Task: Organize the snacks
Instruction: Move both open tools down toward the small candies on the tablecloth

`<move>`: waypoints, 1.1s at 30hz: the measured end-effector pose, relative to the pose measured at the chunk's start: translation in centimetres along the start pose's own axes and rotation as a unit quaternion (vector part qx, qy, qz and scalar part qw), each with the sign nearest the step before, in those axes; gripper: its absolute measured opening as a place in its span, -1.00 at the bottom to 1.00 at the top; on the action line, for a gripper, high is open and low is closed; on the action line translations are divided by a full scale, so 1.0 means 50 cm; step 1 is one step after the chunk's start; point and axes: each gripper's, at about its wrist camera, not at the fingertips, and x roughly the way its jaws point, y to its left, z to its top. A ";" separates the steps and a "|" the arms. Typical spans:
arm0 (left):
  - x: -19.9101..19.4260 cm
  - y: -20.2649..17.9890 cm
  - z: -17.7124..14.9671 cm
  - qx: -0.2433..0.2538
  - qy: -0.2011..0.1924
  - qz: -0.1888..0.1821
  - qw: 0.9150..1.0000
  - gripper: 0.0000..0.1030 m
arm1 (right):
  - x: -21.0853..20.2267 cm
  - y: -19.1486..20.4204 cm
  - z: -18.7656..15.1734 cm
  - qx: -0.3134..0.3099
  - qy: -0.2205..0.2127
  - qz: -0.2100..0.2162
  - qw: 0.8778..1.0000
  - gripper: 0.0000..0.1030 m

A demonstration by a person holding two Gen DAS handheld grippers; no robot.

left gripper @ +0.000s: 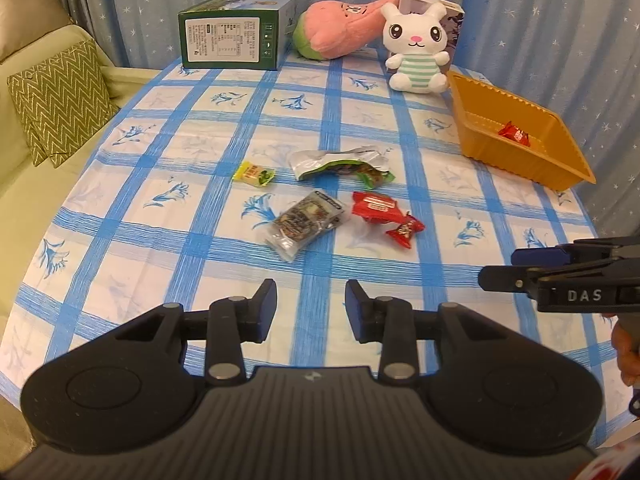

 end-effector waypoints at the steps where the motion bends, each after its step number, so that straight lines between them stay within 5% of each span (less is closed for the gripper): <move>1: 0.004 0.005 0.001 0.000 0.001 -0.001 1.000 -0.35 | 0.009 0.004 0.002 -0.001 0.001 0.000 1.000 0.18; 14: 0.060 0.057 0.036 0.008 0.007 -0.005 1.000 -0.35 | 0.128 0.043 0.031 -0.013 -0.008 -0.023 1.000 0.14; 27: 0.109 0.099 0.063 0.010 0.022 -0.010 1.000 -0.35 | 0.204 0.040 0.063 0.008 -0.011 -0.057 0.998 -0.21; 33: 0.127 0.109 0.072 0.011 0.026 -0.012 1.000 -0.35 | 0.212 0.043 0.067 -0.023 -0.014 -0.080 0.996 -0.56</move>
